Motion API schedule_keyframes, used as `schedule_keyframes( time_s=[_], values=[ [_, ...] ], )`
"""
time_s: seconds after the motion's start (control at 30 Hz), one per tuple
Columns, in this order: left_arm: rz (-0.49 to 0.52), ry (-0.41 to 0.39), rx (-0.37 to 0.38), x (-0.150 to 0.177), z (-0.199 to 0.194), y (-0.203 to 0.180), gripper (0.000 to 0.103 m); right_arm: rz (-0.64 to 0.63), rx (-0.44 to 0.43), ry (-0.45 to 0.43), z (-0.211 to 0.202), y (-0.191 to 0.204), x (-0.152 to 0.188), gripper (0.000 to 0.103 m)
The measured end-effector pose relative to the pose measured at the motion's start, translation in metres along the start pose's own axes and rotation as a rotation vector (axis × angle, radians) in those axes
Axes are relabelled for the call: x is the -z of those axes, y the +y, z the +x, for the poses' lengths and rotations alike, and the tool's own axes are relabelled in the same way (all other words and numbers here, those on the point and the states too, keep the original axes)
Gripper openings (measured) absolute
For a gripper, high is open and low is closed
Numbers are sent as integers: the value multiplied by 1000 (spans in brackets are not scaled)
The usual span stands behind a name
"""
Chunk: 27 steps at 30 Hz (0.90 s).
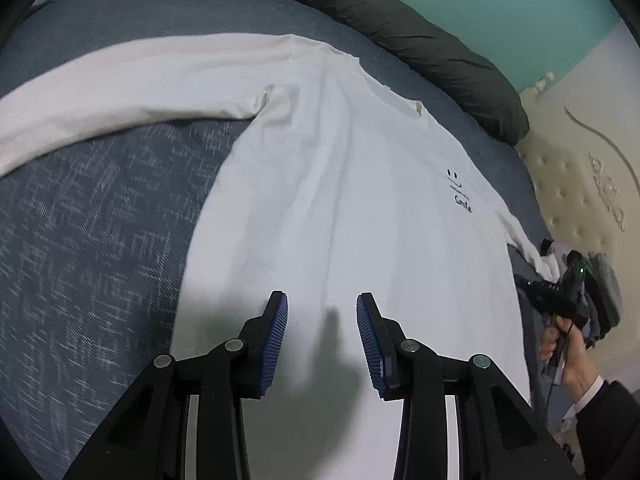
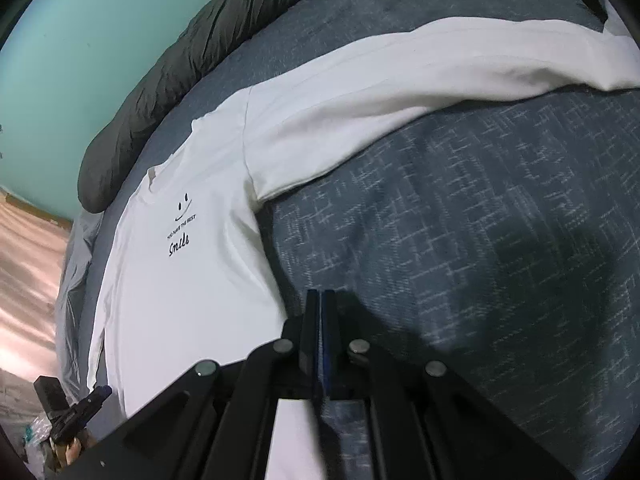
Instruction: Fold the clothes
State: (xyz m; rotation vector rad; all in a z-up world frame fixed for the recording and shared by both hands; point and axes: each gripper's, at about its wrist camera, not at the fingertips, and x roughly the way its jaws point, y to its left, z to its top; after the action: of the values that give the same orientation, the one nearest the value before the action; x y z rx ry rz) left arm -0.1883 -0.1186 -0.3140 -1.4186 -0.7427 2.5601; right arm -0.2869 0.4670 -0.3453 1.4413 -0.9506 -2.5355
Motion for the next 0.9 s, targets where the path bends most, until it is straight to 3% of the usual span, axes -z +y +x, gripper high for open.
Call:
schedule_keyframes(
  time_s=[0.1, 0.23, 0.27, 0.3, 0.4, 0.57, 0.77, 0.9],
  values=[
    [-18, -14, 12, 5, 1, 0, 40, 10, 5, -45, -16, -11, -1, 2],
    [-33, -29, 21, 12, 5, -1, 42, -1, 112, -101, -45, -33, -15, 4],
    [-36, -28, 23, 13, 6, -2, 42, -2, 146, -117, -54, -39, -19, 11],
    [-36, -27, 28, 15, 8, -3, 43, 7, 172, -133, -63, -47, -25, 26],
    [-19, -16, 29, 19, 13, -9, 43, 69, 225, -218, -98, -75, -40, 45],
    [-4, -12, 25, 22, 17, -13, 44, 110, 350, -268, -131, -114, -64, 47],
    [12, -15, 14, 22, 19, -17, 44, 63, 483, -286, -163, -145, -83, 47],
    [22, -18, 4, 22, 18, -17, 44, -26, 557, -315, -167, -135, -103, 47]
  ],
)
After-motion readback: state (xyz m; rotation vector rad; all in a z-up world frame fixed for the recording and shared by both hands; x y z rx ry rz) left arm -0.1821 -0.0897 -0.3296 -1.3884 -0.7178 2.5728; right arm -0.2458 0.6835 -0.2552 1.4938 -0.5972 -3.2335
